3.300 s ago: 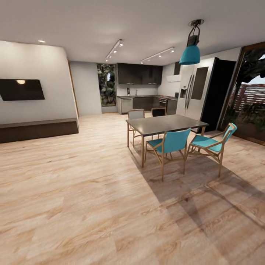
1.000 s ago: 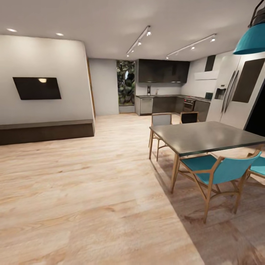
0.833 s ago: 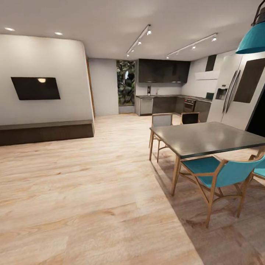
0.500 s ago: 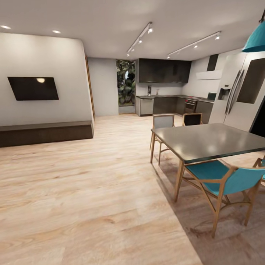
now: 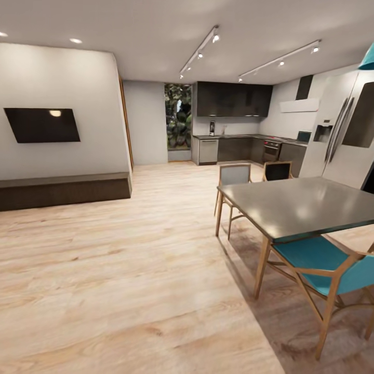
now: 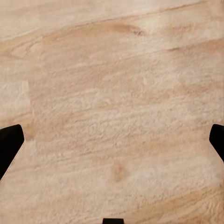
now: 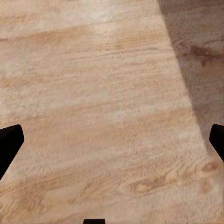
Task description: Pick up the poster from the kitchen countertop and hang it on one of the wall nails in the kitchen.
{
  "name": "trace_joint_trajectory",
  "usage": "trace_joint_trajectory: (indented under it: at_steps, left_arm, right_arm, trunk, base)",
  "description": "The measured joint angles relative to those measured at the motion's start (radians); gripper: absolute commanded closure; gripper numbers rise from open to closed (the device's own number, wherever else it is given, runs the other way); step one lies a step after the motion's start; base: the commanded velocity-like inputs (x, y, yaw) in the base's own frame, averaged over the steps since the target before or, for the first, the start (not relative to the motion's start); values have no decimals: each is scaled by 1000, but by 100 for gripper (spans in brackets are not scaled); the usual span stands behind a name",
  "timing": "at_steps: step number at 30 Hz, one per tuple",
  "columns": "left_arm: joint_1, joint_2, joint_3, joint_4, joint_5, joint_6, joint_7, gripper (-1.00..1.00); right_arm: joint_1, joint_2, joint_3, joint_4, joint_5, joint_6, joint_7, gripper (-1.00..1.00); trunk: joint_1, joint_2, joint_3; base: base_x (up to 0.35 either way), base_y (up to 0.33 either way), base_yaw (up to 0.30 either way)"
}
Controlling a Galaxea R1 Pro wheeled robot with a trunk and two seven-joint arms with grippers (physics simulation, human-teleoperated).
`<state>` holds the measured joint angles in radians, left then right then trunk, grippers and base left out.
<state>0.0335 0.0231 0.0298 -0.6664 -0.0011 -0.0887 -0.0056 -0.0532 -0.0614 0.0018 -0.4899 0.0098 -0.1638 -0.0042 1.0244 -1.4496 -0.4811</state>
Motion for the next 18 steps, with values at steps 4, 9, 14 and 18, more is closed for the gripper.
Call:
trace_joint_trajectory:
  at_steps: [4, 9, 14, 18]
  left_arm:
    - [0, 0, 0, 0, 0, 0, 0, -100]
    - [0, 0, 0, 0, 0, 0, 0, -100]
    - [0, 0, 0, 0, 0, 0, 0, -100]
    - [0, 0, 0, 0, 0, 0, 0, -100]
  right_arm:
    - [0, 0, 0, 0, 0, 0, 0, -100]
    - [0, 0, 0, 0, 0, 0, 0, -100]
    - [0, 0, 0, 0, 0, 0, 0, -100]
    - [0, 0, 0, 0, 0, 0, 0, -100]
  trunk:
    - [0, 0, 0]
    - [0, 0, 0]
    - [0, 0, 0]
    - [0, 0, 0]
  base:
    - [339, 73, 0]
    - [339, 73, 0]
    - [339, 73, 0]
    - [339, 73, 0]
